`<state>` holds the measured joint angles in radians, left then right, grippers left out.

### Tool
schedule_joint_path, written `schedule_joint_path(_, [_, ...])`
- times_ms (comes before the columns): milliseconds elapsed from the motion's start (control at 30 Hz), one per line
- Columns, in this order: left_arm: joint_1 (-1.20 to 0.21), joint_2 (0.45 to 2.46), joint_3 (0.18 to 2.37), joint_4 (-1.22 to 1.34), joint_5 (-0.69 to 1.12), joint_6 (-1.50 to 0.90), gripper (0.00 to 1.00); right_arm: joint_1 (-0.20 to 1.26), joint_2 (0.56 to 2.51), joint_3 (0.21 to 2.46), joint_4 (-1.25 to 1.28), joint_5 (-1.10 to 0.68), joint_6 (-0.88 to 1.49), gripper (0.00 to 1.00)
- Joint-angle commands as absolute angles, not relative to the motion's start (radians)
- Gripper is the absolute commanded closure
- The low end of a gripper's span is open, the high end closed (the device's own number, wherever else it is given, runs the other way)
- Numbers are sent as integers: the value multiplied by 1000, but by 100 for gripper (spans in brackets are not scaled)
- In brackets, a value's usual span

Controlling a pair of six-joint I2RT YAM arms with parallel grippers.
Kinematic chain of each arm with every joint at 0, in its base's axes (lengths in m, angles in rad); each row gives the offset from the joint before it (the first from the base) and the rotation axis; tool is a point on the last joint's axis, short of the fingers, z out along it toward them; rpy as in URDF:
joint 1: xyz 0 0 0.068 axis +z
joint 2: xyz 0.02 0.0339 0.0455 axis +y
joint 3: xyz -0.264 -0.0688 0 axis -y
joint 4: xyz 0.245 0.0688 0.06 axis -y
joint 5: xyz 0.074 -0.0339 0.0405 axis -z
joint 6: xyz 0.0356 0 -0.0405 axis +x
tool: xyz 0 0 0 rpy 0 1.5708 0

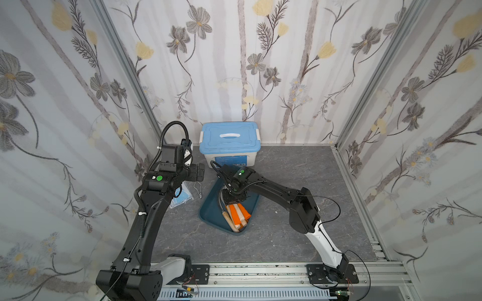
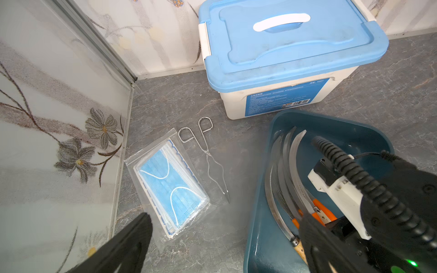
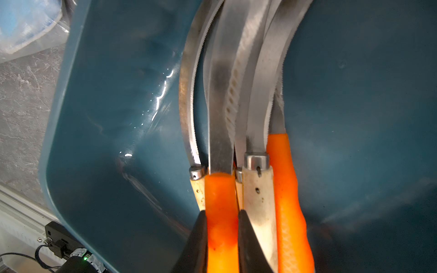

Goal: Put small sickles into storage boxes
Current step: Place the sickle in the storage box.

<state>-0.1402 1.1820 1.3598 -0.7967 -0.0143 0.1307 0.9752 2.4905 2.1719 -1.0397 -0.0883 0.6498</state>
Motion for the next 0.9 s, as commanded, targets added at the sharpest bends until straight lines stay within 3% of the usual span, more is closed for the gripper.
schedule_joint_path(0, [-140,1171,1353,-791,-15,128,0,979,2501,2175,-1019,-72,635,78])
schedule_joint_path(400, [-140,1151,1354,-793,-17,120,0,980,2504,2175,-1026,-49,629,66])
schedule_joint_path(867, [-120,1147,1370,-762,-14,75,0,939,2428,2175,-1023,19,615,65])
